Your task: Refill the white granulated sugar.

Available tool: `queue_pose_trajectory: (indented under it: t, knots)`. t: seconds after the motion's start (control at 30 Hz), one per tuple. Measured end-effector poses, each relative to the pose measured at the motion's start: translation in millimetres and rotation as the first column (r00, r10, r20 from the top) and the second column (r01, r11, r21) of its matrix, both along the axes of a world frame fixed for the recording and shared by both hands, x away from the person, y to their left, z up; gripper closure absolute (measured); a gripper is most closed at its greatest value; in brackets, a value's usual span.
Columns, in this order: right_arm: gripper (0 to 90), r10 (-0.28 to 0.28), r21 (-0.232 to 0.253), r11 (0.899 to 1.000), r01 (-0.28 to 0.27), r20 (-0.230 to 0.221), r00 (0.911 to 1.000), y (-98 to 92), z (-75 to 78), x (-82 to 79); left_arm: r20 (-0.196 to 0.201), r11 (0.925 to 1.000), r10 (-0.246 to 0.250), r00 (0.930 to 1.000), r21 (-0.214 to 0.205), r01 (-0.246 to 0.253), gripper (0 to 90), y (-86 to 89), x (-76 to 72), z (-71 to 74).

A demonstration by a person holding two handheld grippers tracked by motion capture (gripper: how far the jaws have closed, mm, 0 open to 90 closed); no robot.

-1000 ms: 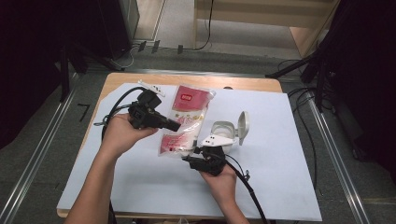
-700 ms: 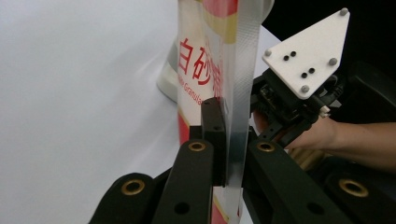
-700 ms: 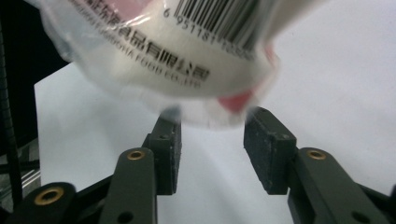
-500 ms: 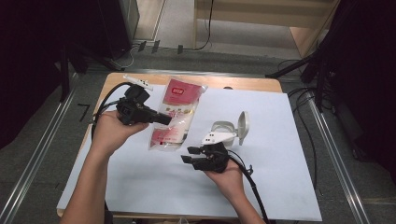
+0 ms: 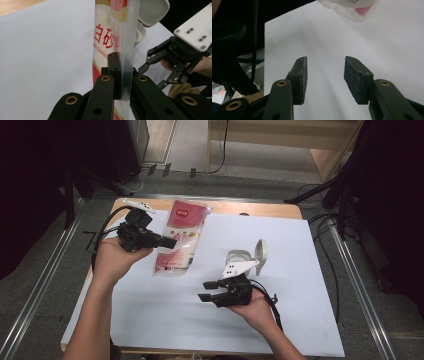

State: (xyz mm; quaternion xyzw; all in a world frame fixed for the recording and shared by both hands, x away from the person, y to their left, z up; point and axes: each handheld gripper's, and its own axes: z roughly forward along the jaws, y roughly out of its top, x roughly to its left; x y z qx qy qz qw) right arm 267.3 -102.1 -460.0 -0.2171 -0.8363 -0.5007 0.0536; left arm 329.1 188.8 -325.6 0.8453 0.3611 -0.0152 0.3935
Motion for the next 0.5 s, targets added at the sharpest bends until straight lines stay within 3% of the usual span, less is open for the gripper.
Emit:
queue_pose_trajectory:
  t: [0.13, 0.23, 0.37, 0.5]
  knots:
    - [53.2, 0.013, 0.008, 1.000, -0.013, -0.008, 0.9999, -10.8, 3.4, 0.8, -0.001, 0.9997, 0.022, 0.9998, 0.011, -0.022, 90.0, 1.1, 3.6, -3.5]
    - [53.1, 0.019, -0.003, 1.000, -0.019, 0.010, 0.9998, -18.6, 5.7, -0.4, -0.013, 0.9988, 0.043, 0.9990, 0.023, -0.042, 90.0, 2.1, 7.9, -5.8]
    - [52.6, 0.024, -0.009, 1.000, -0.024, 0.011, 0.9996, -30.1, 7.7, -4.9, -0.021, 0.9980, 0.061, 0.9979, 0.014, -0.061, 90.0, 6.1, 13.6, -9.8]
    - [51.2, 0.029, -0.022, 0.999, -0.028, 0.044, 0.9986, -40.5, 8.4, -9.3, -0.017, 0.9963, 0.083, 0.9964, 0.022, -0.083, 90.0, 9.1, 19.7, -15.4]
